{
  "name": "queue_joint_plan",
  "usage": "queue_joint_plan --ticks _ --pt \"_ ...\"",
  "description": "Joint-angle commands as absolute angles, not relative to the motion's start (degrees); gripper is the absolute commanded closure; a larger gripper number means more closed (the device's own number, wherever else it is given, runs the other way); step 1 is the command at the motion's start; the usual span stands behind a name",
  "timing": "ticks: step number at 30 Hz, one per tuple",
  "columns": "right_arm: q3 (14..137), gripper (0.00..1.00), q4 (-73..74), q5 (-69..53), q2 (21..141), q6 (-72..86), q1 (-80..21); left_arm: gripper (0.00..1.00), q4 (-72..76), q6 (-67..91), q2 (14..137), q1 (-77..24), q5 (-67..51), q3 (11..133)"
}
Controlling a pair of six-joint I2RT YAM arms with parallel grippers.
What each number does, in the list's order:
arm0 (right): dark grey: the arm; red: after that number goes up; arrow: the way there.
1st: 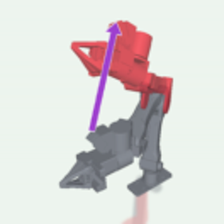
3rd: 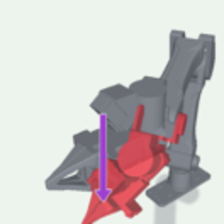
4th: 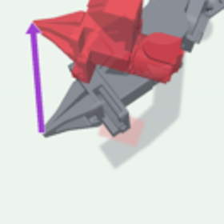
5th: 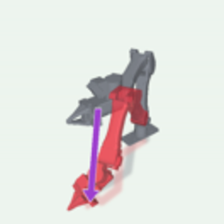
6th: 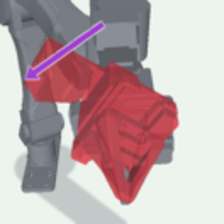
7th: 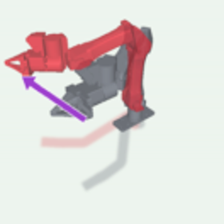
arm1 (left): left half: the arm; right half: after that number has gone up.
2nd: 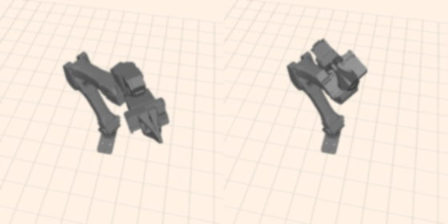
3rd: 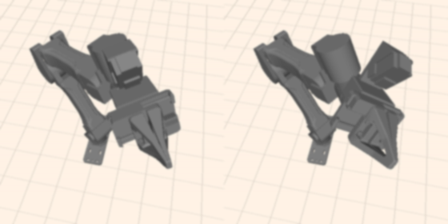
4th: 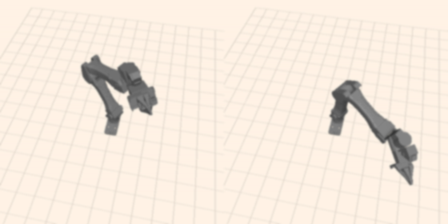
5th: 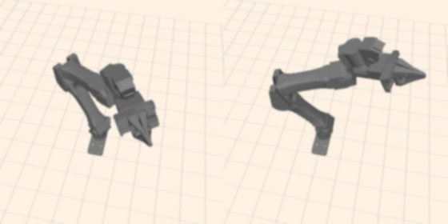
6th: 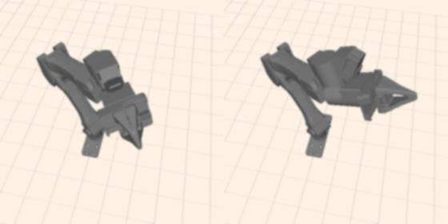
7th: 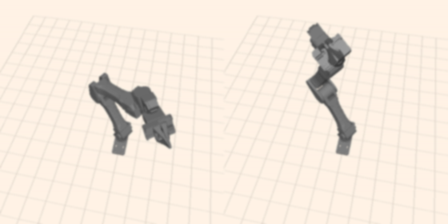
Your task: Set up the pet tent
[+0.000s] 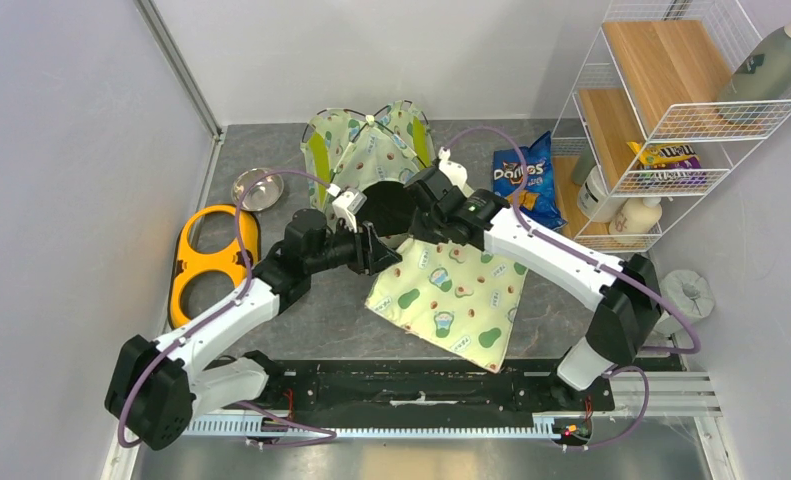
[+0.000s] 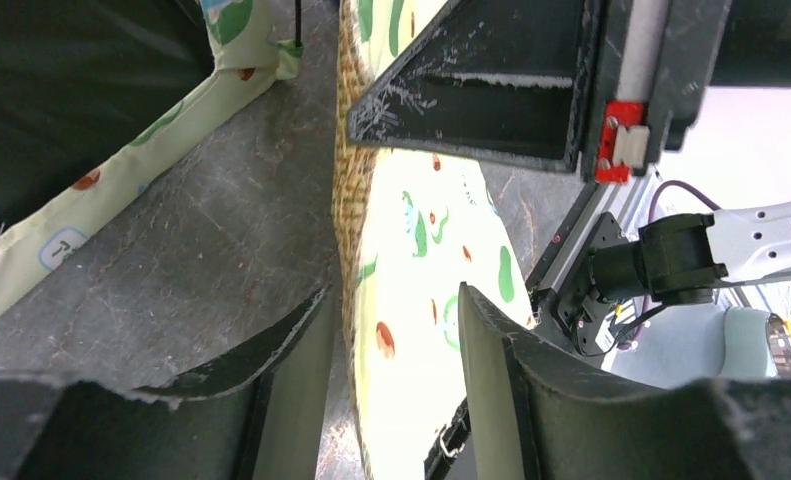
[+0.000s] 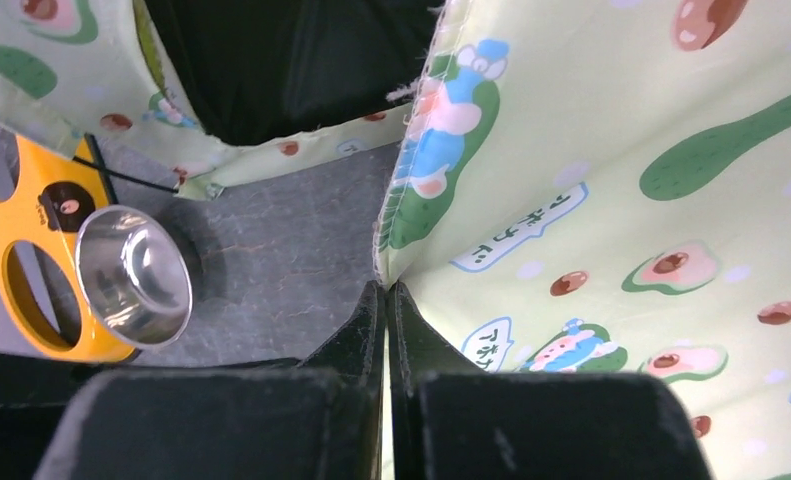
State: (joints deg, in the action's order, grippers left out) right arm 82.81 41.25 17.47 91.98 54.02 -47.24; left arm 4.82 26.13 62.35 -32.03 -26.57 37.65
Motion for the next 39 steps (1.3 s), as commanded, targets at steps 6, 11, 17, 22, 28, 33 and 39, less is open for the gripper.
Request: queue_joint_plan --ticks 6,11,17,22,28,33,39 --pt "83.18 1.0 30.94 6.57 93.16 55.29 -48.55 0.42 9.75 29.53 66.97 -32.82 -23.91 36.49" --pt "80.42 1.0 29.36 5.32 91.1 56.45 -48.62 0.74 9.2 28.53 68.08 -32.87 -23.77 36.16" --pt "78.21 0.37 34.96 10.17 87.16 56.72 -48.53 0.98 4.0 26.11 65.07 -32.87 -19.34 36.13" --pt "73.13 0.16 42.35 19.14 80.37 56.26 -48.35 0.98 -4.03 23.99 63.16 -32.92 -14.22 36.53" --pt "62.29 0.12 53.07 21.19 75.89 59.01 -44.34 0.98 -9.41 23.39 63.88 -33.97 -10.71 37.88" --pt "51.66 0.1 49.92 17.94 71.51 59.13 -39.22 0.98 -11.54 23.03 64.01 -35.15 -9.28 38.82" --pt "48.34 0.07 45.23 15.01 78.41 53.61 -36.22 0.98 -12.18 22.24 65.15 -36.33 -6.58 39.4"
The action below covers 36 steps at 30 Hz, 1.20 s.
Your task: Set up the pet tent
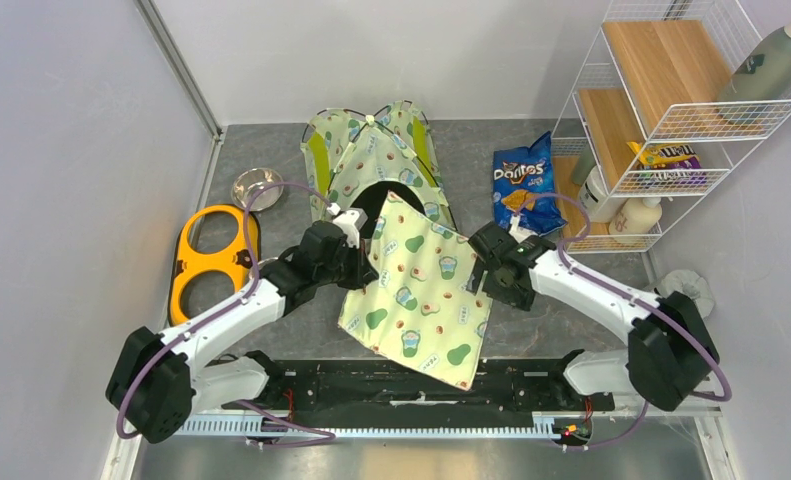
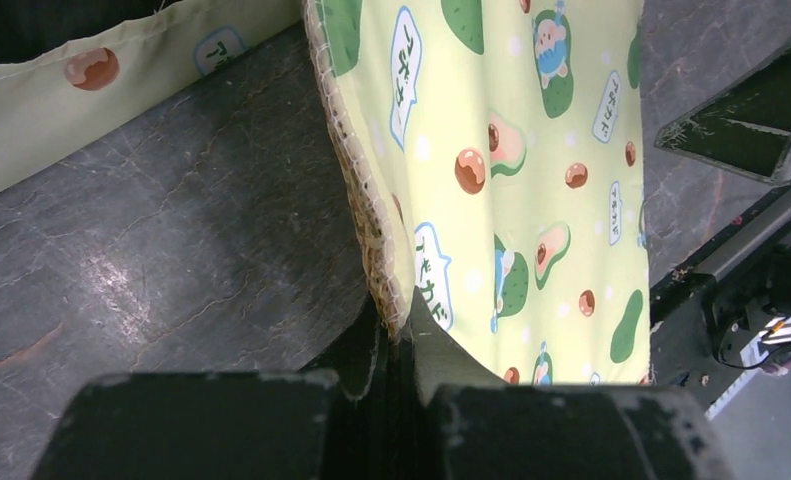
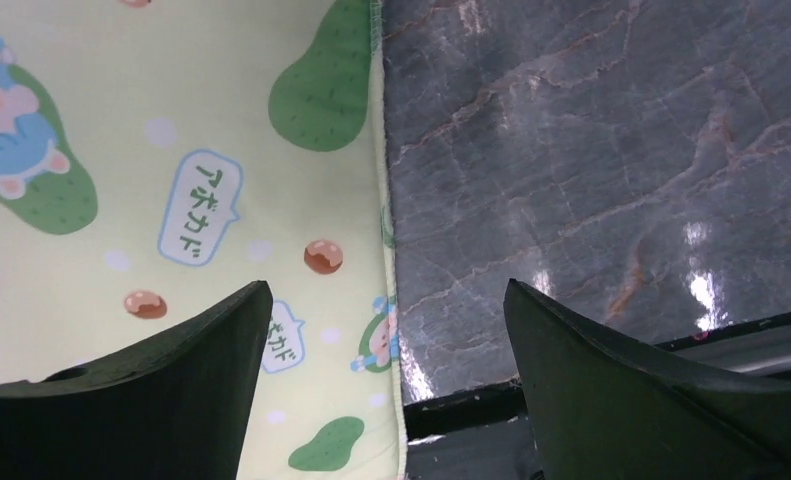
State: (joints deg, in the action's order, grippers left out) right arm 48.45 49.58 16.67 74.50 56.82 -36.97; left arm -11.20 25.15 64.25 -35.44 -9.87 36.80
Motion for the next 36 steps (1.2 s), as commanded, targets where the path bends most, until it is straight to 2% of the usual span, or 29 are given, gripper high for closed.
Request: queue_joint_plan --ticks 1,9,14,16,22,23,32,36 --pt "48.38 0.07 43.66 13.71 79.8 52.58 -36.13 0.98 -12.55 22.15 65.55 -36.51 -6.51 39.88" --pt "48.56 0.08 36.42 9.29 87.82 50.91 -36.07 0.98 -12.92 22.8 66.79 -38.56 -4.56 40.76" --pt "46.08 0.21 32.88 5.98 90.13 52.19 -36.12 0.98 -13.43 23.27 66.9 -39.25 -3.63 40.87" --pt "44.36 0.33 31.09 4.77 90.23 52.42 -36.08 0.98 -13.68 23.38 66.97 -39.44 -3.53 41.06" --pt "41.68 0.93 28.15 2.18 88.02 52.57 -36.12 0.98 -14.37 23.38 67.69 -40.23 -3.69 41.69" --pt "41.84 1.0 28.14 1.8 87.22 52.22 -36.11 0.98 -14.52 23.38 67.81 -40.34 -3.86 41.74" --pt "56.57 1.0 43.1 7.02 78.86 48.88 -43.85 0.98 -25.17 23.89 67.45 -40.78 -2.86 47.75" --pt "65.5 1.0 46.19 8.28 79.67 47.55 -47.14 0.98 -29.19 25.4 66.93 -40.78 -0.55 50.67"
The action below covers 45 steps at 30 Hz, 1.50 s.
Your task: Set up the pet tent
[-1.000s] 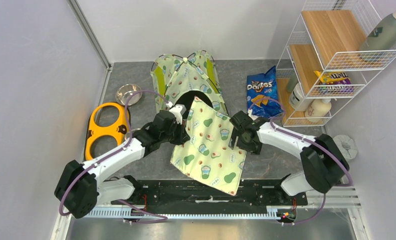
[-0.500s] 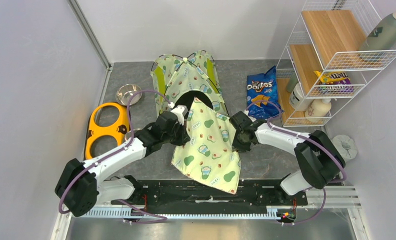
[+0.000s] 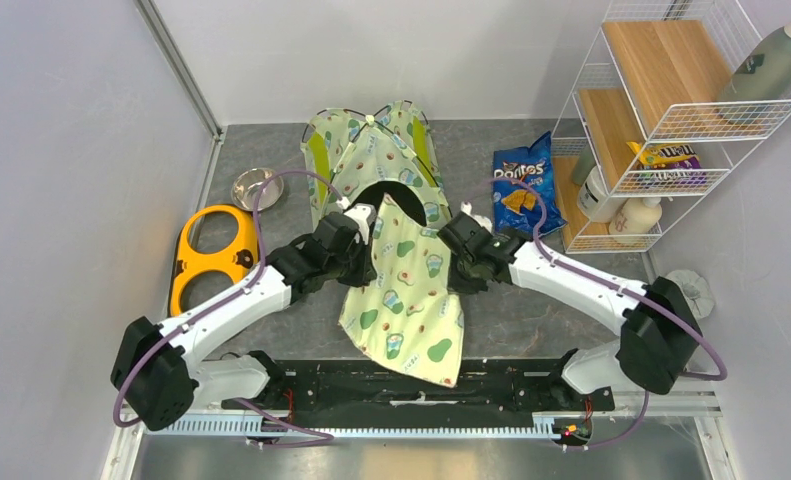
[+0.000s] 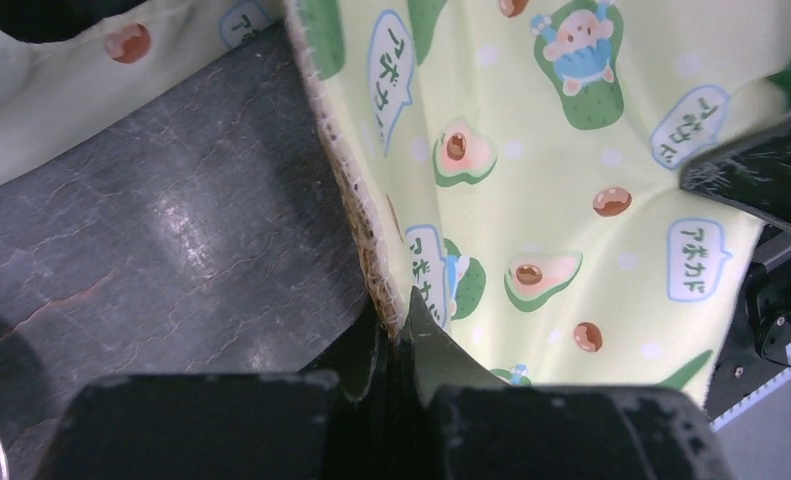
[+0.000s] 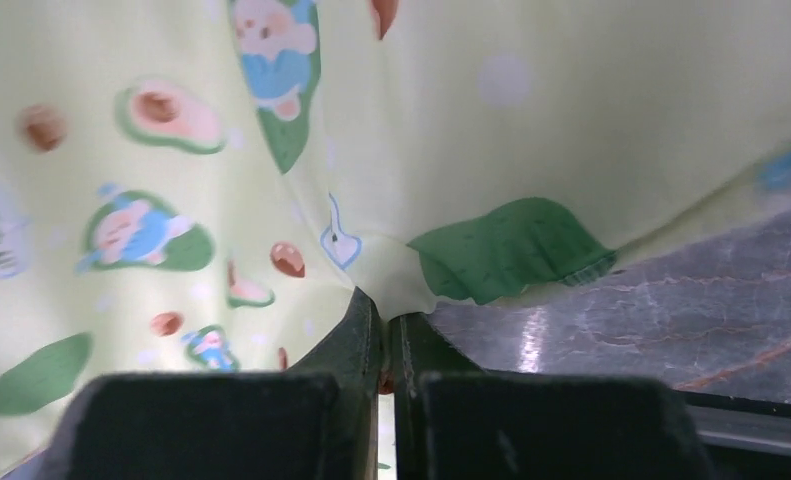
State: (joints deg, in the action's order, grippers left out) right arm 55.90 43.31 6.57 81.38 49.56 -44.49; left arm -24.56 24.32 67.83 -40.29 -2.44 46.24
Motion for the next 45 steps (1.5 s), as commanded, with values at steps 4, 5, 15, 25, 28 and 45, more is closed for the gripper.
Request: queue_joint_plan --ticks 4,5,15,25,28,45 --pt "73.5 1.0 46.06 7.98 84.17 45.2 -48.78 0.98 -32.44 26.85 69.65 -40.81 -0.41 53.31" --pt "75.38 1.0 45.72 7.74 85.67 44.44 -49.26 0.98 -32.69 27.28 70.37 -40.78 -0.38 53.8" --pt "84.08 1.0 35.22 -2.73 96.14 33.23 -50.54 0.98 -32.63 29.21 74.68 -40.23 -0.32 55.18" --pt "86.22 0.98 31.93 -8.97 104.11 29.52 -46.57 0.98 -27.87 30.44 75.66 -36.53 -3.65 54.41" --pt "86.76 0.94 31.74 -10.21 107.14 28.86 -44.21 0.98 -26.36 30.44 75.89 -35.85 -4.68 53.76" --pt "85.51 0.84 19.95 -0.41 106.51 28.56 -42.17 0.98 -21.88 25.04 80.98 -33.92 -9.39 57.12"
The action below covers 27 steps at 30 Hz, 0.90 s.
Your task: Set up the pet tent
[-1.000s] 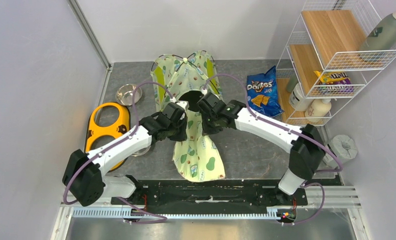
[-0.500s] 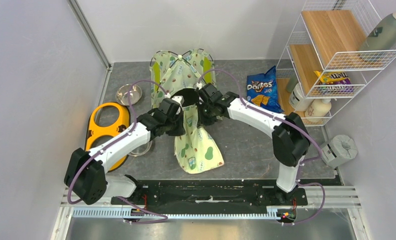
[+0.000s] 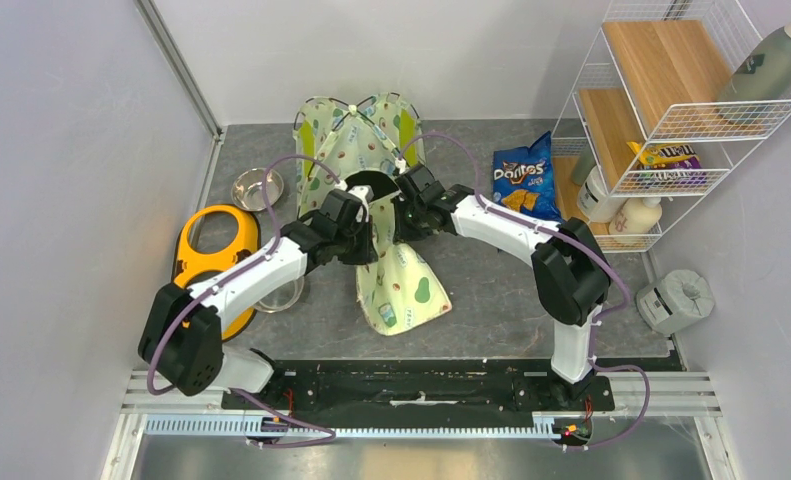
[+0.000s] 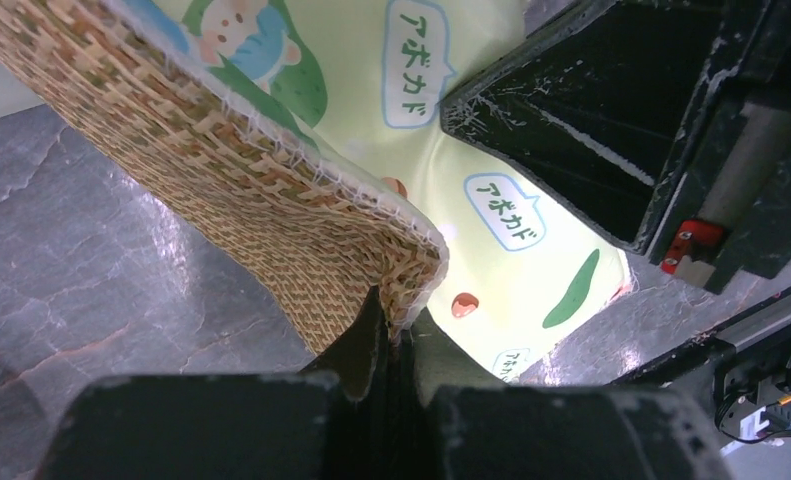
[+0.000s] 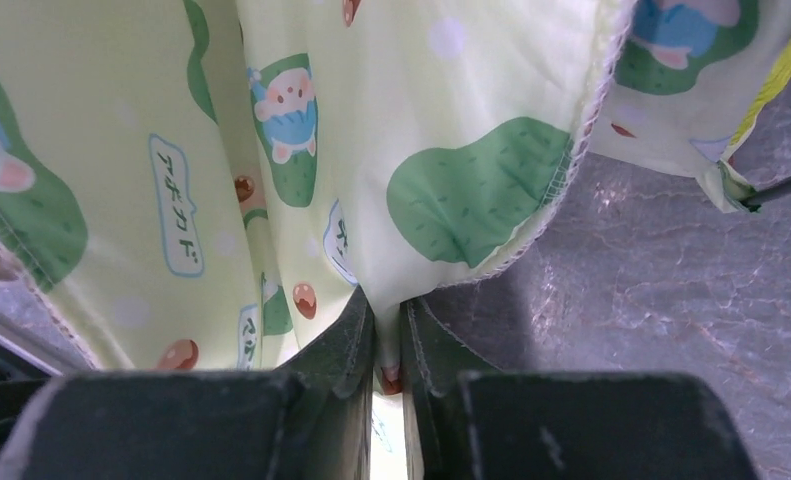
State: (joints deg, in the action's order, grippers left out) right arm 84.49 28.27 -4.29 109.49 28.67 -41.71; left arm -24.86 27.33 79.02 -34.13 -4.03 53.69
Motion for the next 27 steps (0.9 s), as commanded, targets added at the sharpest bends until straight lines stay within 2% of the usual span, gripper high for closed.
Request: queue_joint_plan --ticks 1,5,16,19,27 --pt "86.38 0.85 20.52 1.16 106.92 28.48 -42.19 0.98 -21.96 24.84 81.89 -33.71 -10.12 57.91" --pt "89.34 0.85 22.31 3.83 109.29 29.06 -41.84 0.98 -22.86 24.6 85.51 -33.14 -12.49 61.29" --pt "96.05 0.79 23.89 -2.02 117.1 30.49 -40.82 0.97 -30.23 27.48 95.64 -31.24 -12.16 69.34" --pt "95.71 0.81 22.98 -2.77 118.78 33.12 -40.2 0.94 -29.14 27.76 97.09 -30.25 -12.22 69.26" --pt "88.45 0.92 16.0 -0.72 117.47 40.52 -39.55 0.94 -28.38 23.8 104.37 -30.06 -13.98 76.91"
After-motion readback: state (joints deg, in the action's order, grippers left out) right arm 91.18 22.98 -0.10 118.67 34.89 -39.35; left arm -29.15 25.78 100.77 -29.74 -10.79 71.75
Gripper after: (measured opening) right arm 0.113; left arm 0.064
